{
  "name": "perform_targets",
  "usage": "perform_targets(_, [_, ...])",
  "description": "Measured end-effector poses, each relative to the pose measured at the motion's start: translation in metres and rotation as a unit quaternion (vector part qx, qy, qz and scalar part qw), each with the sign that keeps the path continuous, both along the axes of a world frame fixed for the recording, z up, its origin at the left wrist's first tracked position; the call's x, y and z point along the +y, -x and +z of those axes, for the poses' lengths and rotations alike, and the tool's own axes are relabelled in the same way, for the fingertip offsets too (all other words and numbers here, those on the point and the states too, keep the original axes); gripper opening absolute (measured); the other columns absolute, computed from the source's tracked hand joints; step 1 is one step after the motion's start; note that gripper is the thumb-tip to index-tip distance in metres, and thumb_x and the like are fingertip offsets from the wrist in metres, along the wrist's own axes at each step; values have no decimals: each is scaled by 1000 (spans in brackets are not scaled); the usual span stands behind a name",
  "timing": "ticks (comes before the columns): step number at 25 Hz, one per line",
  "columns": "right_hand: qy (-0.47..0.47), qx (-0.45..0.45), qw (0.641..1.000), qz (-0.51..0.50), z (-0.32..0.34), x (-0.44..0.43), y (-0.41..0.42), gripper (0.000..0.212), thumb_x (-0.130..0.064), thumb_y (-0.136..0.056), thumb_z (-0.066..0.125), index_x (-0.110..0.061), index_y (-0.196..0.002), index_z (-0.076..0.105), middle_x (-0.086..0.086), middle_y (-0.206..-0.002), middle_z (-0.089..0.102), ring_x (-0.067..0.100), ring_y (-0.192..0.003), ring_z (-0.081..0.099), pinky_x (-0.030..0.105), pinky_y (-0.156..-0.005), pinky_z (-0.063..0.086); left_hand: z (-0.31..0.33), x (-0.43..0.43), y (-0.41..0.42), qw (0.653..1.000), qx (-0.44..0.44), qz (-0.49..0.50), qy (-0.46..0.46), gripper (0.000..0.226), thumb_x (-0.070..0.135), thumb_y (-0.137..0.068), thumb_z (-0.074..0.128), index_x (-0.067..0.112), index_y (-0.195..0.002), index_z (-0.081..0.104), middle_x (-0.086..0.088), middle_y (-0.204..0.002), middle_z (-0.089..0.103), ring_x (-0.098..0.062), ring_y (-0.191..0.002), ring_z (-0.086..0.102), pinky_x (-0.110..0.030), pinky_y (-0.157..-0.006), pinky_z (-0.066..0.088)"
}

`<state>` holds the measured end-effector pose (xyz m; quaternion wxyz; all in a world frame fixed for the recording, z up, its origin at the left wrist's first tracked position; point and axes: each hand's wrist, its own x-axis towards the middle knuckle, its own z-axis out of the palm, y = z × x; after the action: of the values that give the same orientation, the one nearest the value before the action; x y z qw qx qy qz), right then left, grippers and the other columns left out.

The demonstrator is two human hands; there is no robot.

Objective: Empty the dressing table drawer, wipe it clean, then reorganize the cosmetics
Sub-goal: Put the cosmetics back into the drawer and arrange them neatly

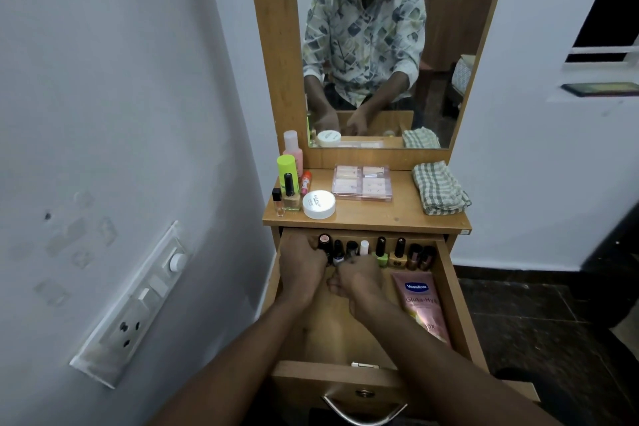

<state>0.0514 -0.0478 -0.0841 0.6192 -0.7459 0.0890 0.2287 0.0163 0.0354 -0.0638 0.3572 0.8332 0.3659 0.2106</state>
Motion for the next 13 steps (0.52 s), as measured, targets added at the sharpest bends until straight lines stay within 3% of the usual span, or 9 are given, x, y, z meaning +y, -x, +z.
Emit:
perform_targets(3, [44,-186,979,78,35,-18,2,18,-8,-90,59,-9,-78,72,8,-74,72,20,-63,71,43,-61,63,25,-10,17,989,-135,57,-23,4,16,-84,63,19,-84,59,6,-79,60,-11,-73,56,-22,-60,38])
perform_targets(5, [87,-308,942,98,55,-19,-6,12,-12,-89,63,-12,-95,73,4,-87,73,15,-75,69,32,-68,61,33,-1,21,970,-215,113,0,23,13,-82,66,14,-102,58,1,-95,57,-13,-80,53,-16,-63,39])
perform_targets(6, [113,-359,920,111,63,-16,-12,21,-13,-88,66,-12,-109,71,3,-100,71,14,-85,66,25,-73,57,34,10,20,962,-232,141,19,35,12,-80,69,11,-112,55,-2,-104,53,-14,-86,52,-17,-68,42])
perform_targets(8, [149,-421,880,164,72,-8,-28,47,-22,-86,71,-14,-130,59,4,-123,63,18,-105,61,21,-80,47,34,29,19,961,-217,165,50,54,14,-79,73,9,-127,48,-5,-117,48,-17,-98,51,-23,-77,44])
perform_targets(10, [183,-441,849,227,78,3,-39,62,-31,-85,71,-16,-140,48,5,-136,53,22,-118,54,26,-85,43,31,42,18,971,-180,149,55,62,19,-79,75,9,-134,48,-5,-121,50,-17,-105,51,-23,-80,42])
perform_targets(13, [194,-477,814,269,83,22,-46,62,-34,-86,69,-15,-141,47,6,-137,50,23,-119,52,33,-89,46,30,51,16,978,-171,117,26,54,23,-79,77,9,-127,58,-1,-112,60,-14,-99,56,-21,-77,40])
